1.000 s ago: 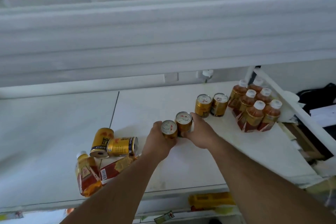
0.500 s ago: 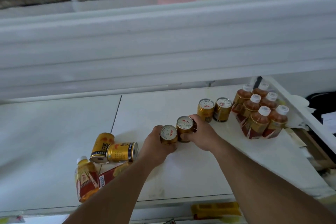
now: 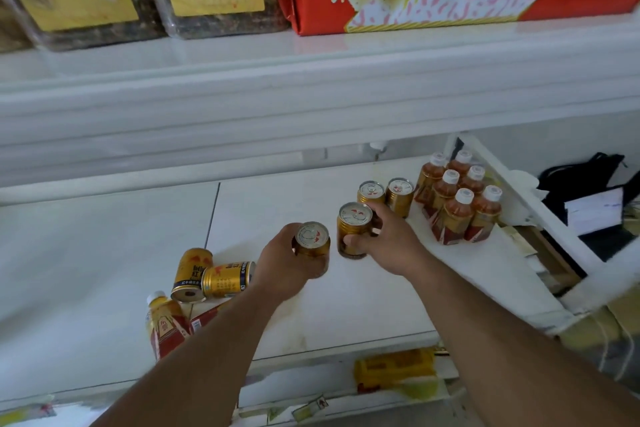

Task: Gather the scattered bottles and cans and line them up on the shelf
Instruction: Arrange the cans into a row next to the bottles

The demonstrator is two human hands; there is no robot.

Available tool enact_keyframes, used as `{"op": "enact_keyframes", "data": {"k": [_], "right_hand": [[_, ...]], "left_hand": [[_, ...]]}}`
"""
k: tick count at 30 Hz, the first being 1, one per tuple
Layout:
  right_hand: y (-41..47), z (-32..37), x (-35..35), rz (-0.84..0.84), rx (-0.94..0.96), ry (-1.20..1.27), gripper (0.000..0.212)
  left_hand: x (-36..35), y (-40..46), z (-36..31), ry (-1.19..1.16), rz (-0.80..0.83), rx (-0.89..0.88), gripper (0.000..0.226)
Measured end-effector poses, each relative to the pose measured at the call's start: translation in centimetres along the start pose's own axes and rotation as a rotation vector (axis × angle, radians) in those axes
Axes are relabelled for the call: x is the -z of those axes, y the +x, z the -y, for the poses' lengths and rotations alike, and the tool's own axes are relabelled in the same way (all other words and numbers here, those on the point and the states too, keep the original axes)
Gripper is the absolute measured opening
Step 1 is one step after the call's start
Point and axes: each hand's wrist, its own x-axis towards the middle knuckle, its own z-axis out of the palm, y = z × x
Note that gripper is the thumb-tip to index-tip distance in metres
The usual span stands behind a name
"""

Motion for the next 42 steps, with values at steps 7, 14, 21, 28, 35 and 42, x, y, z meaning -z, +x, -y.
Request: {"op": "enact_keyframes", "data": {"k": [7,14,21,28,35,42], "right_hand": [[-4.2,0.1,1.9,-0.048,0.045,-0.003,0.076],[-9.3,-0.6,4.5,-0.060,0.082,-0.002,0.076],[-14.6,-1.1,6.1,-0.065,0.110,-0.005,0.075],[-18.8,-1.8,6.6,-0.110,0.087,0.009,0.079],[-23.4,-1.9,6.1,-0.167,0.075,0.016,0.073],[-27.7,-1.8,5.7,-0.193,0.054,-0.033,0.067]], "left_hand": [[-1.0,-3.6,-1.7,-0.038,-0.006,-0.042,0.053],[-2.6,-9.2,-3.9,-0.020,-0.013,-0.081,0.051],[-4.1,-14.0,-5.2,-0.008,-0.029,-0.106,0.054],[-4.5,-18.0,-6.1,0.024,-0.015,-0.121,0.053],[-4.7,-21.0,-5.3,-0.034,0.020,-0.153,0.052],[-4.8,-24.5,-4.2,-0.051,0.040,-0.170,0.053]]}}
